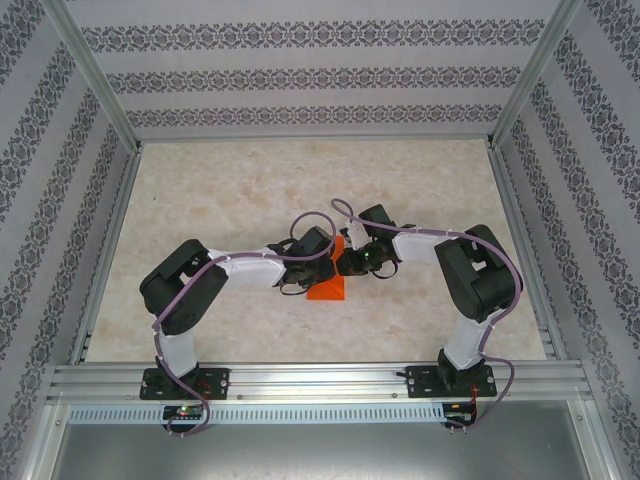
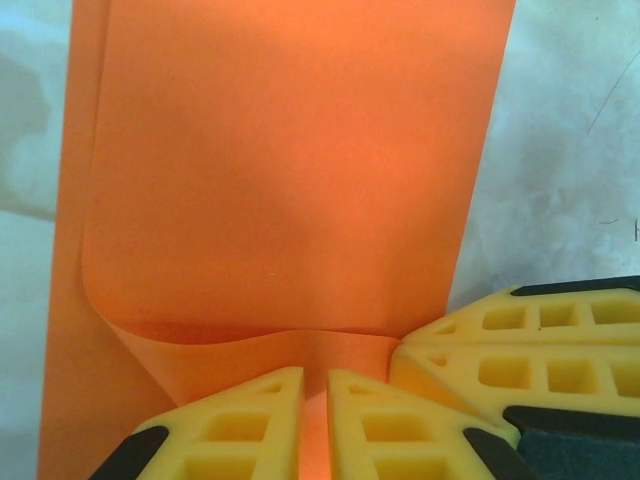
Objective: Fold a paper plane with a square sheet of paper (pick it up from the middle)
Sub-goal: Fold the triangle a second time at the center of the table.
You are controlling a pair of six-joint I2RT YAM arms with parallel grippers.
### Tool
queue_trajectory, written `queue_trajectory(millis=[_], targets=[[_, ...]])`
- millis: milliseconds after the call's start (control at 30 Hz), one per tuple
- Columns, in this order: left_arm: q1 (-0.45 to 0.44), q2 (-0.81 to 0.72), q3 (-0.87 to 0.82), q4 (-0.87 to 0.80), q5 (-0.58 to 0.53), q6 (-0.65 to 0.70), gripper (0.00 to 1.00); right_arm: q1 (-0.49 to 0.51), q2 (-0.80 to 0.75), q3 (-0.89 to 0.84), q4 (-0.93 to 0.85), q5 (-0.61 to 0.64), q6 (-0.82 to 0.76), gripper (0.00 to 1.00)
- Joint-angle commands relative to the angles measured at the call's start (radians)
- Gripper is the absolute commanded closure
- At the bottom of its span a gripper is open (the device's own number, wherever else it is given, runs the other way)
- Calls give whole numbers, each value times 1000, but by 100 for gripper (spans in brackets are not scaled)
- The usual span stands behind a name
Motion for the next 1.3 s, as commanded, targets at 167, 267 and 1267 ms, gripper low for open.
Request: queue_trajectory(millis=[167, 267, 1267], targets=[[6, 22, -35, -6, -21, -14, 85, -36, -79, 29, -72, 20, 30, 77], [6, 21, -33, -8, -19, -10, 85, -49, -151, 25, -97, 36, 49, 71], [6, 44, -7, -23, -1, 11, 85, 31, -156, -126, 45, -205, 295, 98]])
